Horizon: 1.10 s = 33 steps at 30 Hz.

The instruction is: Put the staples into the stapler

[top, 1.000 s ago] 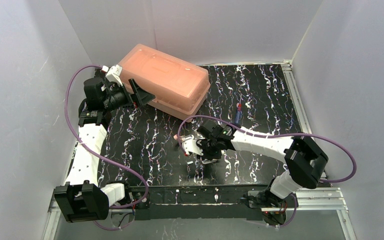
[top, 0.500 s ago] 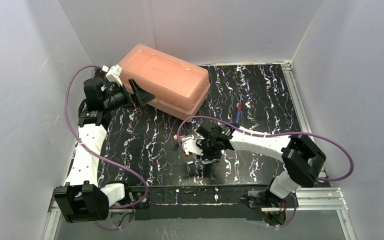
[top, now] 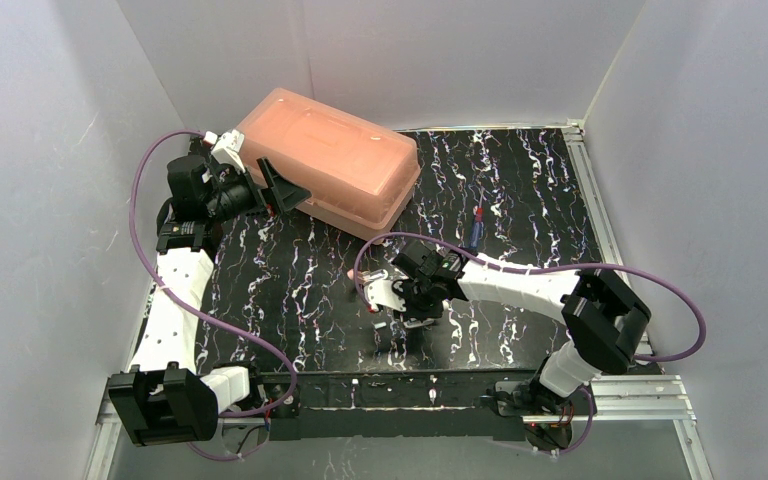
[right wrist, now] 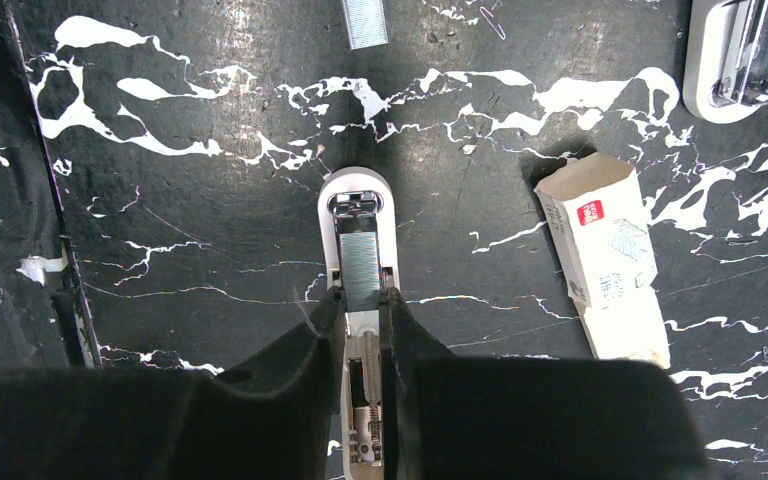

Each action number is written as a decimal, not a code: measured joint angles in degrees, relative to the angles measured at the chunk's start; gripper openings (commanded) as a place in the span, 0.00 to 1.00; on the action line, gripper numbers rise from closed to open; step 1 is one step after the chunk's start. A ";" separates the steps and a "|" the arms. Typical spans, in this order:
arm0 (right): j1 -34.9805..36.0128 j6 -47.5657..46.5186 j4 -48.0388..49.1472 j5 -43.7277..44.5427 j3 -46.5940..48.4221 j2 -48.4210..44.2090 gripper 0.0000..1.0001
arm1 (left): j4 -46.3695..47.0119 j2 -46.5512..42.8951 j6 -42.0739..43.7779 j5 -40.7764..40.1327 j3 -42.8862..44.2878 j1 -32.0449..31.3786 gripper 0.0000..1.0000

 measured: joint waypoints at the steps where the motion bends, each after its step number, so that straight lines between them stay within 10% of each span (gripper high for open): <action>1: 0.00 0.00 0.00 0.00 0.04 0.00 0.13 | 0.02 0.00 0.00 0.00 -0.02 0.00 0.98; 33: 0.00 0.22 -0.24 0.48 0.63 0.94 0.13 | 1.01 -0.02 -0.39 0.02 -0.68 0.04 0.99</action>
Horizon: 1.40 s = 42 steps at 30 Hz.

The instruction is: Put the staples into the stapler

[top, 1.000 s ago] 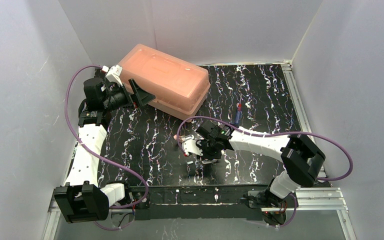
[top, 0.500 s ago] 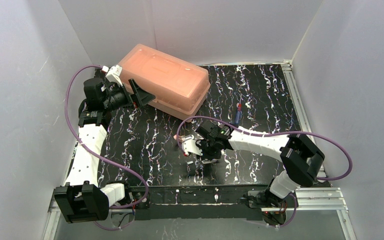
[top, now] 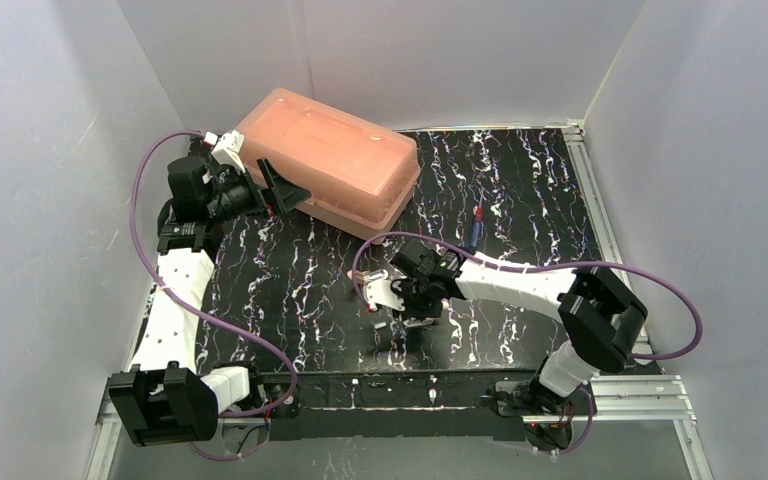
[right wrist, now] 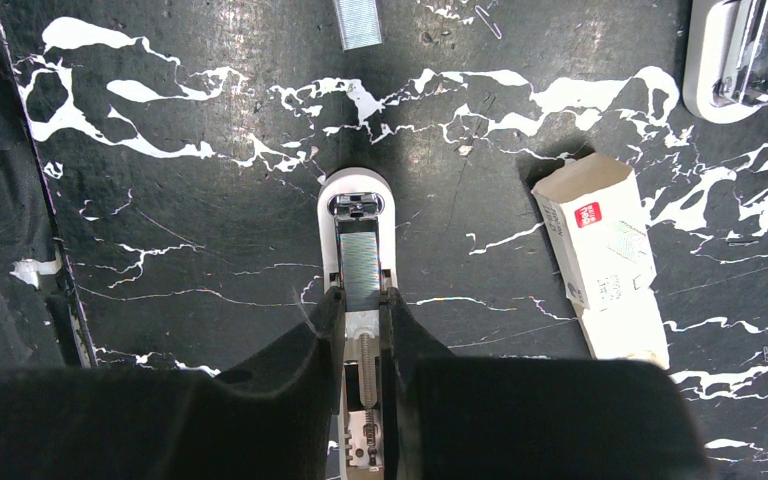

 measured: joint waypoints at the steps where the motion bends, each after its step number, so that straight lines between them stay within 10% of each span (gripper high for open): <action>1: 0.00 0.02 -0.04 0.00 0.09 0.00 0.13 | 0.11 0.00 0.00 0.00 0.00 0.00 0.98; 42: 0.00 2.82 1.18 -1.16 0.37 1.60 0.21 | 0.24 -0.11 -0.04 0.17 -0.20 0.00 0.99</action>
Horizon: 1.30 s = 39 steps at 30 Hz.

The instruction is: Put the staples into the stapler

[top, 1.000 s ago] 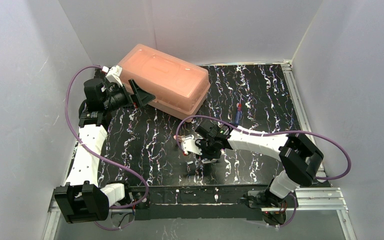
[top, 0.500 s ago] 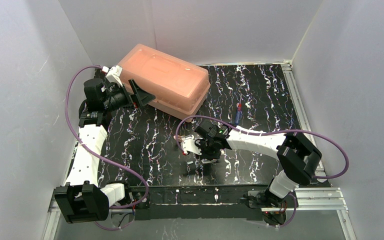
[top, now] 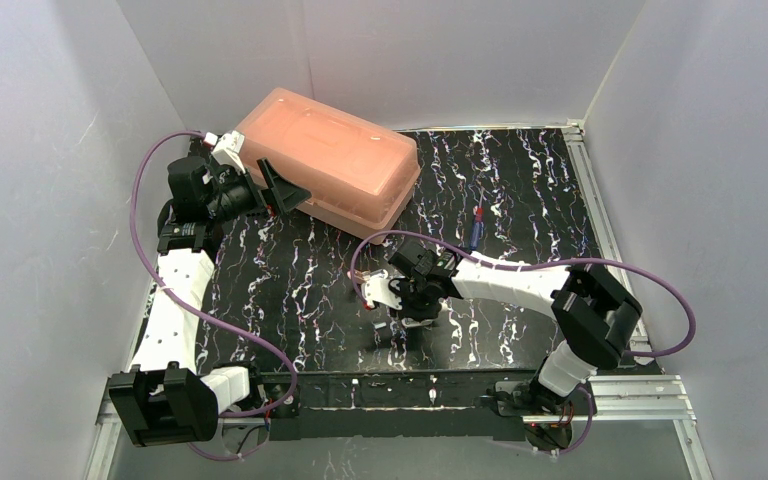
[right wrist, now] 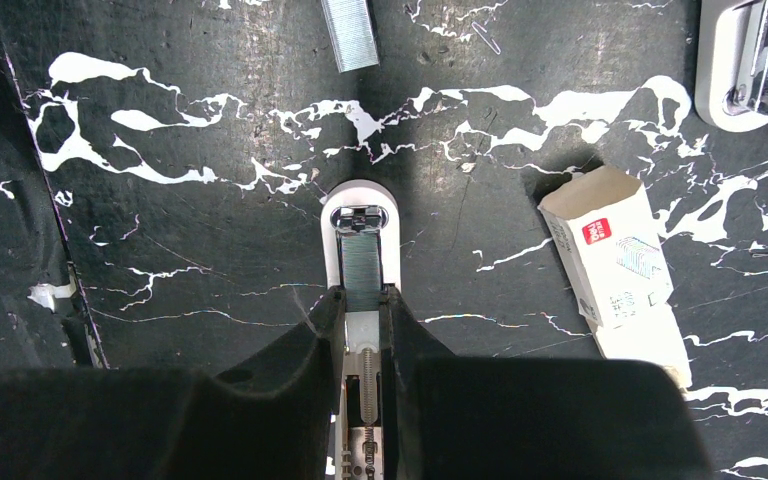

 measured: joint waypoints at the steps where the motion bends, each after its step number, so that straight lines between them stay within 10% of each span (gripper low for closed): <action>1: 0.00 0.00 0.02 0.00 0.00 0.02 0.21 | 0.02 0.00 0.00 0.02 0.00 0.00 0.98; 21: 0.00 0.24 0.63 -1.14 0.00 1.05 0.37 | 0.02 -0.09 -0.35 0.07 -0.11 0.00 0.98; 39: -1.57 1.29 0.28 -2.29 0.02 -4.48 0.72 | -0.07 -0.09 1.36 0.07 -0.11 0.11 0.99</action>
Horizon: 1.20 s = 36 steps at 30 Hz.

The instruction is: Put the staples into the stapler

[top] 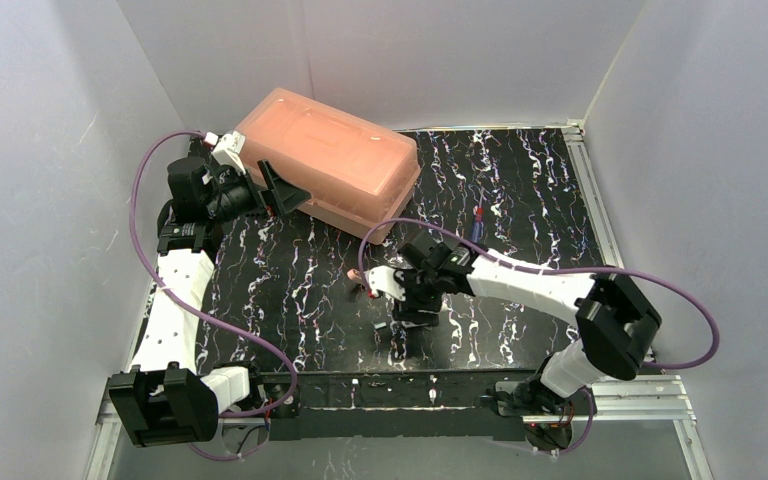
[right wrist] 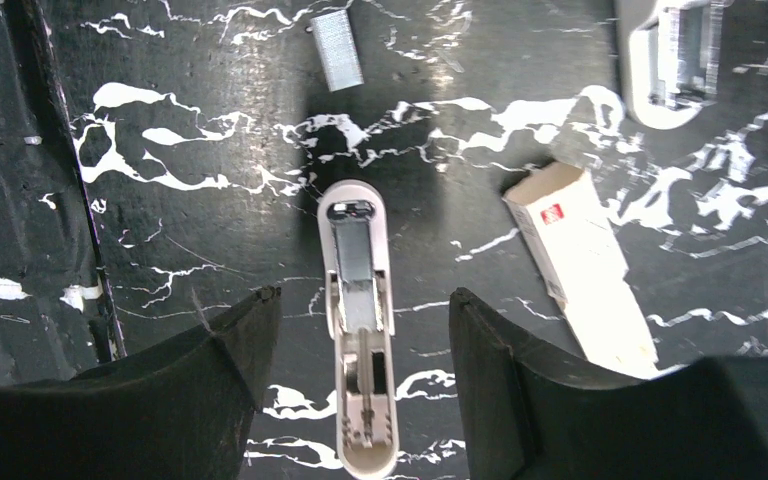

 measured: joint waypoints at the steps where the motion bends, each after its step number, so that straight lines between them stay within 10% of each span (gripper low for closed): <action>1: -0.72 0.00 0.00 -0.33 0.00 -0.85 0.72 | -0.09 0.02 0.52 0.00 0.00 0.00 0.98; 19: -4.39 -1.40 -1.20 -3.54 1.18 5.51 0.78 | -2.67 -2.14 7.82 0.24 -2.99 0.09 0.99; 36: -3.61 -1.49 -0.48 -1.46 0.00 6.99 0.60 | -3.15 -3.52 8.83 1.49 -3.02 0.11 0.98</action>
